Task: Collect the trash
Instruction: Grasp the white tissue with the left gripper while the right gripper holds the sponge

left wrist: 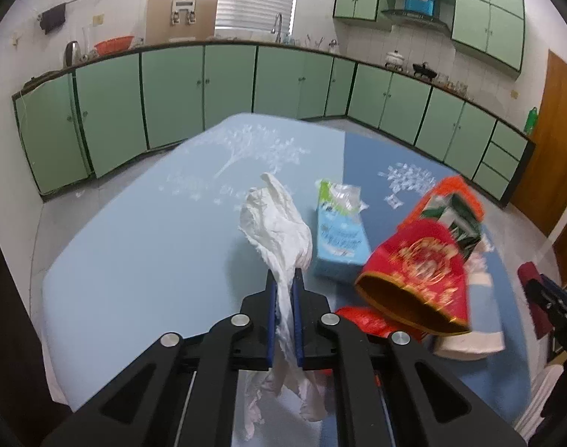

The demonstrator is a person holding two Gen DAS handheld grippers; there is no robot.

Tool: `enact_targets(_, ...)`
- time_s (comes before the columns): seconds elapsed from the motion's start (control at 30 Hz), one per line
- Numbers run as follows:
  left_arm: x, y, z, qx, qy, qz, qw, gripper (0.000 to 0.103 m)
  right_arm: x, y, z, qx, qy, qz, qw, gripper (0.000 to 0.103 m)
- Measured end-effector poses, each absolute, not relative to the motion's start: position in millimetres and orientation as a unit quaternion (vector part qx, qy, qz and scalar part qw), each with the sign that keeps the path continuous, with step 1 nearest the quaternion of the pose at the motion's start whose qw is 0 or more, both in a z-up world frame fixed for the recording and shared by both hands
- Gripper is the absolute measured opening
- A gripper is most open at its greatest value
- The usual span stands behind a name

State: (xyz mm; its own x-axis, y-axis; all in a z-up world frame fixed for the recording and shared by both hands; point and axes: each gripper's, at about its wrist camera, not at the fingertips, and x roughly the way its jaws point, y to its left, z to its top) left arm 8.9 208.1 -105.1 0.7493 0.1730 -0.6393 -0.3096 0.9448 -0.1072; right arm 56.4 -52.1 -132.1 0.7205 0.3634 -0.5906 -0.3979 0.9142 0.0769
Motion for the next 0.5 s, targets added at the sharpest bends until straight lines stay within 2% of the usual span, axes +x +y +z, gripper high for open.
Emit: enact_targets(0.5,21.7,139.9,-34.5,-0.066,0.263,0.044,0.962,0.008,59.0,-98.8,-78.2,0.002,0.274,0.170,0.947,0.040)
